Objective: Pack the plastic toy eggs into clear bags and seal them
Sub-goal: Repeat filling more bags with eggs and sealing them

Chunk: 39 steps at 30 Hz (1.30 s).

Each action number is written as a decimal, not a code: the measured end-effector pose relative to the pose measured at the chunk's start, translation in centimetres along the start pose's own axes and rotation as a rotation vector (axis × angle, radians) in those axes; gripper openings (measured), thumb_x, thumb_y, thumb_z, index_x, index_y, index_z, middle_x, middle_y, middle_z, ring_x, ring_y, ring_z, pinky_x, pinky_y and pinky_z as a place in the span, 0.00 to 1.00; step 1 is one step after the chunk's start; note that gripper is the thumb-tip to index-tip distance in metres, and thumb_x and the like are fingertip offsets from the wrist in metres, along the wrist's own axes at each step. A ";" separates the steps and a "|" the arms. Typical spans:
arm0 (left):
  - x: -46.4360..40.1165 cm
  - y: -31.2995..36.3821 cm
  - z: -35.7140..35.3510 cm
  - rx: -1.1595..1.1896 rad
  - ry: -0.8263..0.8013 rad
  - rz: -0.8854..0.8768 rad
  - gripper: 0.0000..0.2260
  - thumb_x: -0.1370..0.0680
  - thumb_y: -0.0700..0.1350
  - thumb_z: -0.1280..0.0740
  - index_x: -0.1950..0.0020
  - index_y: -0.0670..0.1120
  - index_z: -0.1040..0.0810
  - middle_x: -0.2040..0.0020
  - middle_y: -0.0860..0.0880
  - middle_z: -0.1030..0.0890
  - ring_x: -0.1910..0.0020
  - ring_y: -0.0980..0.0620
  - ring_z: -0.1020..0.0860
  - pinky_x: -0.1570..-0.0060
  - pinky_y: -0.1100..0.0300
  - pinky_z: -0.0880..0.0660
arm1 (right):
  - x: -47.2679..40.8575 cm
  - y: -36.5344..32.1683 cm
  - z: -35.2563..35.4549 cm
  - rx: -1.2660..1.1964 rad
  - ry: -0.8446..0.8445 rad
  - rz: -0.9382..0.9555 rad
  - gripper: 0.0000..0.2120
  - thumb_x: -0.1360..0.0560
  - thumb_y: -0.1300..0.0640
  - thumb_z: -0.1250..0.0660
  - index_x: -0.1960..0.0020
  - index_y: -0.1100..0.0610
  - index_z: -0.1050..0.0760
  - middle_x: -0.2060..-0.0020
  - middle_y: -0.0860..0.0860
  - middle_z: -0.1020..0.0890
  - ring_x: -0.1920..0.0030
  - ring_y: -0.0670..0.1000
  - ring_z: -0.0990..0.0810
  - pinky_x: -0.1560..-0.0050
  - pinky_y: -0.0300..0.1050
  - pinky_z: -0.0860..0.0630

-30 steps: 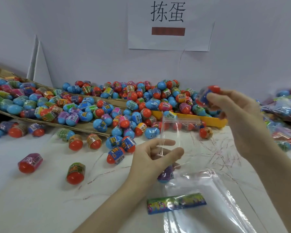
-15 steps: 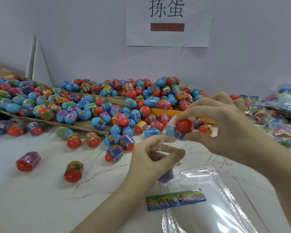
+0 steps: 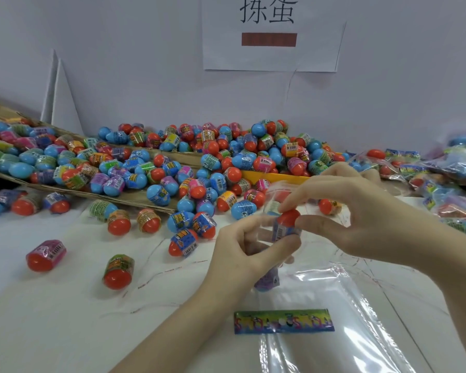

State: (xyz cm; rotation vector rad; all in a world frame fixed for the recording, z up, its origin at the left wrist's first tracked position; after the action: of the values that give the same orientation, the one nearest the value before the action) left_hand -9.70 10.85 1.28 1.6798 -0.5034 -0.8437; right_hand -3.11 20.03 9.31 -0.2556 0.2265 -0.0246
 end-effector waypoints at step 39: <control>0.1 -2.5 -0.2 -0.196 -0.265 0.366 0.22 0.38 0.39 0.22 0.49 0.54 0.21 0.53 0.48 0.16 0.54 0.51 0.18 0.51 0.58 0.21 | -0.5 2.6 1.3 -0.574 0.469 -0.043 0.09 0.34 0.38 0.31 0.62 0.43 0.21 0.55 0.34 0.22 0.47 0.34 0.28 0.47 0.29 0.33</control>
State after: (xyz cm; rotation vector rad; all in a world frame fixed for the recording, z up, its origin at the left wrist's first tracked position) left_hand -9.71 11.65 -1.10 1.2523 -0.8526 -0.8170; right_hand -3.35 22.91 10.01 -0.8284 0.6971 -0.0624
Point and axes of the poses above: each hand's wrist, its own x-axis away from the middle knuckle, its own z-axis out of the back of the hand, y = z × x, the point moved 6 cm from there along -x, towards the middle knuckle
